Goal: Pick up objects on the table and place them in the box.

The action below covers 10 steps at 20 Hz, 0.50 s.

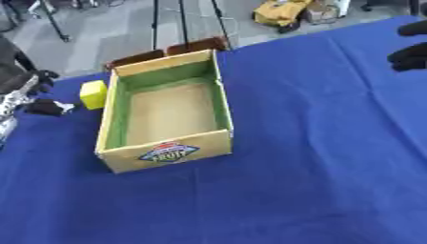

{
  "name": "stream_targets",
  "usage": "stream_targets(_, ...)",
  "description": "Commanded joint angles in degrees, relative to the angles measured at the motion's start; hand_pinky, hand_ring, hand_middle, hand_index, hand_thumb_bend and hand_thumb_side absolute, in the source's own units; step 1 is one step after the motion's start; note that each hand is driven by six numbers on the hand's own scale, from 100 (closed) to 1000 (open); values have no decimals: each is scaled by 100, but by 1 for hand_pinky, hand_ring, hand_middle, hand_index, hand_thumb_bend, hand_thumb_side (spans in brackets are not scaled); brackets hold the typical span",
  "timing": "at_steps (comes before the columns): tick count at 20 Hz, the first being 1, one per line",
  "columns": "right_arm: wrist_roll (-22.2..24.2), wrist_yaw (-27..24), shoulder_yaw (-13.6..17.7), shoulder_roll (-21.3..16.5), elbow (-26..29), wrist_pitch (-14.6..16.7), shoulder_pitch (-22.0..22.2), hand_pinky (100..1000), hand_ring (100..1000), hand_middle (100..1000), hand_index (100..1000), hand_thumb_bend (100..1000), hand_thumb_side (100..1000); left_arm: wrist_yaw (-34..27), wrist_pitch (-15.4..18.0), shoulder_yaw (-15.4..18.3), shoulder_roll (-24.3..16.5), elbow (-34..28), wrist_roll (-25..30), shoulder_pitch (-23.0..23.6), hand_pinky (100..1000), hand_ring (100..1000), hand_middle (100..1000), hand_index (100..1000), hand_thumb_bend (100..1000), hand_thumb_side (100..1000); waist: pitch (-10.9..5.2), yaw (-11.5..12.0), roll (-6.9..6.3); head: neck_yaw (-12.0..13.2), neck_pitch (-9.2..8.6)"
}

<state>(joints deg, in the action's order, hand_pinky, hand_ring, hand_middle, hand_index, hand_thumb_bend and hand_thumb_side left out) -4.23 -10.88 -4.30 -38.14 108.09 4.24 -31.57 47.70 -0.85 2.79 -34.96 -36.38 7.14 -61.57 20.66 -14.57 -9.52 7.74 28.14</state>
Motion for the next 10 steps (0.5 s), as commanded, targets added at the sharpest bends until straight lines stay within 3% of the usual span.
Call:
stream_targets(1, 50, -56, 36, -143, 66, 22, -100, 678, 672, 756, 928, 420, 763, 323, 89, 147, -41, -154, 121, -173, 793, 745, 745, 898, 535, 337, -93, -20, 28, 33, -51)
stream_targets(10, 105, -77, 39, -132, 20, 54, -117, 680, 672, 756, 929, 412, 765, 584, 167, 184, 161, -226, 214, -210, 791, 735, 735, 898, 513, 328, -68, -113, -52, 60, -55)
